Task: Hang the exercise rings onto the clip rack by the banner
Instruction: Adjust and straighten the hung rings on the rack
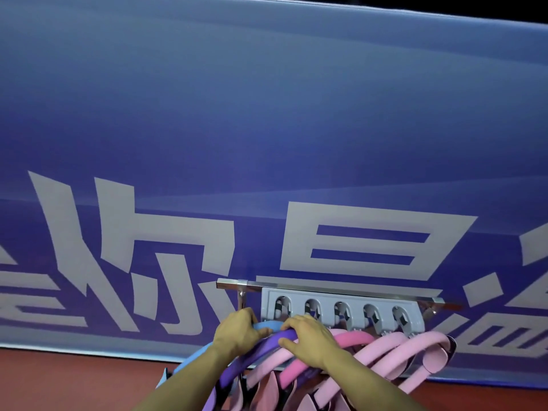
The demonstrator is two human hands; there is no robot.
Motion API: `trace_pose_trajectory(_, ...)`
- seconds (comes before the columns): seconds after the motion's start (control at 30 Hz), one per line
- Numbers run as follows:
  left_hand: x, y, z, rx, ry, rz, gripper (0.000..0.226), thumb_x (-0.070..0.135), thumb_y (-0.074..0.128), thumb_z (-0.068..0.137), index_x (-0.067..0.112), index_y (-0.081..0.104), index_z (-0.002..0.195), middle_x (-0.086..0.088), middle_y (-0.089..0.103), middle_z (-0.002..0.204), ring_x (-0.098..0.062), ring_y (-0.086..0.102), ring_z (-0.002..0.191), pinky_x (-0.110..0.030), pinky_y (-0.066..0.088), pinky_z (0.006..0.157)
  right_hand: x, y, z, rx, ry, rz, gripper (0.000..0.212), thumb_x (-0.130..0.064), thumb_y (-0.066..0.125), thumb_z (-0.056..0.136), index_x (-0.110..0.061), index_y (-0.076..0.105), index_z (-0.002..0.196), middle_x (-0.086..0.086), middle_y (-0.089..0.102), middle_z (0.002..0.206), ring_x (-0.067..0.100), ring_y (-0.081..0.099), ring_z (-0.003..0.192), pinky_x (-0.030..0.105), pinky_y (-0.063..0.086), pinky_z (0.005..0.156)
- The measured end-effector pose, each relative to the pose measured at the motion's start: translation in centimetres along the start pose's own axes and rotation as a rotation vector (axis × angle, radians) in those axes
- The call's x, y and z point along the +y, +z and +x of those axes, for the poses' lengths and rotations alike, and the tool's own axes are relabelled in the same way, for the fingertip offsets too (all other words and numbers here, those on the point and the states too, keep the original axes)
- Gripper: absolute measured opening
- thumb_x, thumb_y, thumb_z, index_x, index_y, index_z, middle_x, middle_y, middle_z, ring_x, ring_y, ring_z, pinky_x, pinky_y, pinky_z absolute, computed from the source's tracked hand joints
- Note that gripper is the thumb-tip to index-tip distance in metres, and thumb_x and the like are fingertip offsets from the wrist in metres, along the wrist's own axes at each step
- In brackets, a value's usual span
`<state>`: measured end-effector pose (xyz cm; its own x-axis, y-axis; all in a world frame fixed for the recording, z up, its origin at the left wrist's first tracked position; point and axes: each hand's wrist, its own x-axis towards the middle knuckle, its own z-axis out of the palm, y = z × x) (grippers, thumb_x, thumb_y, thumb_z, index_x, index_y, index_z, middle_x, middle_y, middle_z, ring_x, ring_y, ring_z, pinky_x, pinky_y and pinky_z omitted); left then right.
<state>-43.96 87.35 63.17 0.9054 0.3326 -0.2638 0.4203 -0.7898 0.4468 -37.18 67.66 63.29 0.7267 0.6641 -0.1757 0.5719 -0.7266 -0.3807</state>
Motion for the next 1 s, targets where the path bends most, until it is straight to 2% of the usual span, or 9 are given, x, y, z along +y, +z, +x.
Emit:
trace_pose_trajectory(0.17,0.8,1.6,-1.3,0.068,-0.044,-0.100,0.043,0.065,0.060,0.081,0.023,0.053,0.090,0.005,0.062,0.087,-0.021,0.059,0.080,-0.034,0.049,0.071,0.3,0.2,-0.2,0.011,-0.026,0.003,0.040,-0.053,0.056,0.091,-0.031,0.060,0.124,-0.010,0.060,0.123,0.015,0.047,0.121,0.031,0.039,0.102)
trace_pose_trajectory(0.33,-0.3,2.8,-2.3,0.066,-0.040,-0.256,0.041,0.067,0.055,0.085,0.027,0.047,0.087,0.009,0.062,0.081,-0.016,0.058,0.078,-0.034,0.046,0.070,0.4,0.4,-0.5,0.025,-0.046,0.000,0.039,-0.052,0.054,0.092,-0.031,0.060,0.125,-0.011,0.059,0.125,0.014,0.046,0.122,0.031,0.038,0.103)
trace_pose_trajectory(0.63,-0.6,2.7,-1.8,0.098,0.020,-0.180,0.042,0.068,0.053,0.084,0.026,0.048,0.088,0.005,0.063,0.085,-0.017,0.057,0.080,-0.032,0.043,0.067,0.8,0.1,-0.1,0.007,-0.076,0.006,0.040,-0.053,0.053,0.093,-0.031,0.060,0.126,-0.010,0.059,0.124,0.015,0.046,0.121,0.031,0.038,0.103)
trace_pose_trajectory(0.73,-0.9,3.0,-1.7,0.150,0.109,-0.182,0.039,0.067,0.053,0.082,0.031,0.051,0.094,0.014,0.060,0.096,-0.012,0.057,0.089,-0.031,0.046,0.078,1.5,0.1,-0.3,0.004,-0.101,0.033,0.039,-0.050,0.055,0.093,-0.032,0.058,0.128,-0.012,0.056,0.126,0.013,0.046,0.122,0.029,0.038,0.103)
trace_pose_trajectory(0.83,-1.2,3.5,-1.4,0.273,0.282,-0.078,0.039,0.064,0.053,0.085,0.032,0.057,0.107,0.017,0.055,0.104,-0.010,0.054,0.098,-0.029,0.044,0.086,2.5,-0.1,-0.5,0.012,-0.129,0.057,0.037,-0.043,0.056,0.094,-0.031,0.058,0.129,-0.014,0.055,0.128,0.010,0.045,0.124,0.027,0.038,0.103)
trace_pose_trajectory(0.93,-0.7,4.3,-1.4,0.352,0.481,0.090,0.036,0.061,0.055,0.087,0.032,0.062,0.108,0.014,0.055,0.099,-0.013,0.052,0.091,-0.029,0.044,0.080,3.1,-0.4,-0.3,0.025,-0.145,0.009,0.036,-0.044,0.055,0.095,-0.031,0.058,0.128,-0.014,0.055,0.127,0.011,0.046,0.123,0.027,0.039,0.103)
trace_pose_trajectory(1.0,0.1,5.1,-1.6,0.367,0.554,0.193,0.034,0.060,0.059,0.084,0.032,0.064,0.104,0.013,0.056,0.092,-0.014,0.051,0.084,-0.030,0.047,0.073,3.1,-0.5,-0.1,0.009,-0.171,-0.037,0.037,-0.044,0.053,0.097,-0.032,0.057,0.131,-0.012,0.054,0.127,0.012,0.045,0.122,0.029,0.039,0.103)
